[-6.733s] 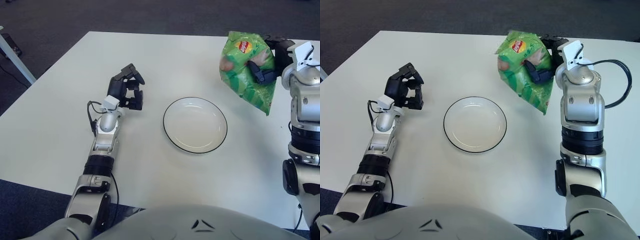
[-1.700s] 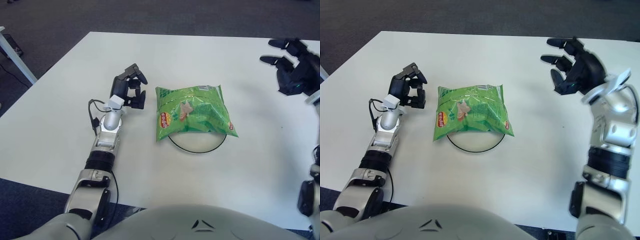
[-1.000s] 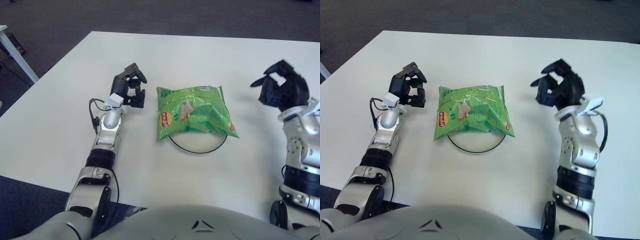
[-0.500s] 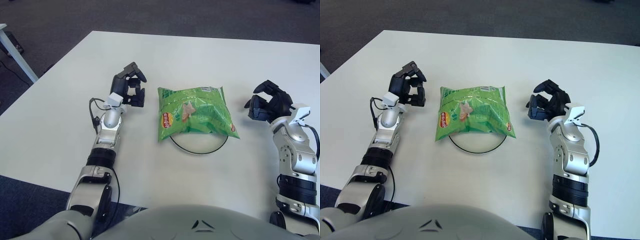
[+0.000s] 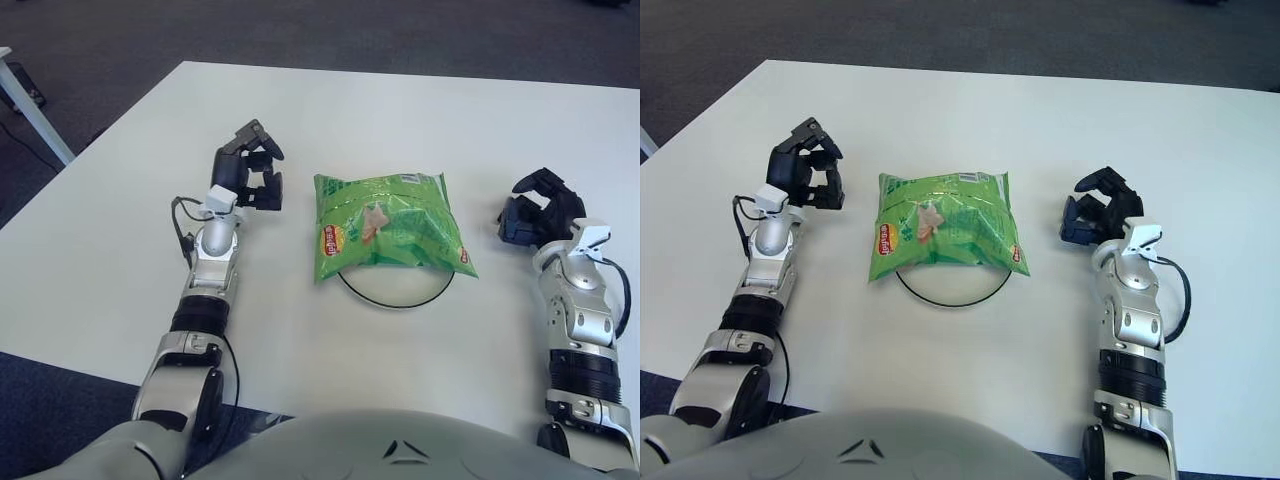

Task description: Put the snack into the plate.

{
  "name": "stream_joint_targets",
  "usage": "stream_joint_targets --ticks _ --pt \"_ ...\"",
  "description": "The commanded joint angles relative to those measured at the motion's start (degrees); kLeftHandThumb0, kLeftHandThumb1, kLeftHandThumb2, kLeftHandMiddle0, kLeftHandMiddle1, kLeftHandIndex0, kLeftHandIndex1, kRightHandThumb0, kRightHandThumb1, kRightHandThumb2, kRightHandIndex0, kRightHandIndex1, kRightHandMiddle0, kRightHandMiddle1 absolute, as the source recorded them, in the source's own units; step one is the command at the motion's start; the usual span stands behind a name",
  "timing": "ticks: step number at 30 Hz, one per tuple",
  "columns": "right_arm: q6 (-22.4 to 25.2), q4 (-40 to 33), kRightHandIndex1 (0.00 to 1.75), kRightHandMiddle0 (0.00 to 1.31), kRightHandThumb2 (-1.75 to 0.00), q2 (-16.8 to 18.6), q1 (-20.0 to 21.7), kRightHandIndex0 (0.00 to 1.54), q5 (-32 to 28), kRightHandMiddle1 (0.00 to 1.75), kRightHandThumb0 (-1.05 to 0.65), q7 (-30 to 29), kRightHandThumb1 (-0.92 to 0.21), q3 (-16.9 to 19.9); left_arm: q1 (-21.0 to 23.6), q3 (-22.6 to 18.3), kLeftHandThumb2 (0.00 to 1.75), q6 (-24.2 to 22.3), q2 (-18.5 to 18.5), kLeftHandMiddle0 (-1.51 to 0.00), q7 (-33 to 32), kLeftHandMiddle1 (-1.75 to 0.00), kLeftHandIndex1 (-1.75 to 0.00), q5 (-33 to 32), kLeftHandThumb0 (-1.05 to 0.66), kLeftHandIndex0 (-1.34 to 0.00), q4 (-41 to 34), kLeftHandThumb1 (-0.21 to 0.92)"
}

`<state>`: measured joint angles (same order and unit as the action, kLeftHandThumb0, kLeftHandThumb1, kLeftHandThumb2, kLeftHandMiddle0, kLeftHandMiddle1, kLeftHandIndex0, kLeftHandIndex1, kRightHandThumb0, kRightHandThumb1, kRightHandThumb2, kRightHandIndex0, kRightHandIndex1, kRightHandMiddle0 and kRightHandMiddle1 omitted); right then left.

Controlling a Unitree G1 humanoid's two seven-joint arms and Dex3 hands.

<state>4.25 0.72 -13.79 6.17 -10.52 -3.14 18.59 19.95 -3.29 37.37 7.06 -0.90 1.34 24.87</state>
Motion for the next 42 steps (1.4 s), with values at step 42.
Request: stream_joint_targets --ticks 42 --pt "-8.8 7.3 1.75 0.76 -1.53 -2.3 -2.3 1.31 5.4 1.75 -0.56 4.4 -0.15 -5.4 -7.2 2.0 1.46 -27.3 -1.1 -1.3 12.0 -1.75 -1.75 -11.3 -0.52 -0.71 -12.0 0.2"
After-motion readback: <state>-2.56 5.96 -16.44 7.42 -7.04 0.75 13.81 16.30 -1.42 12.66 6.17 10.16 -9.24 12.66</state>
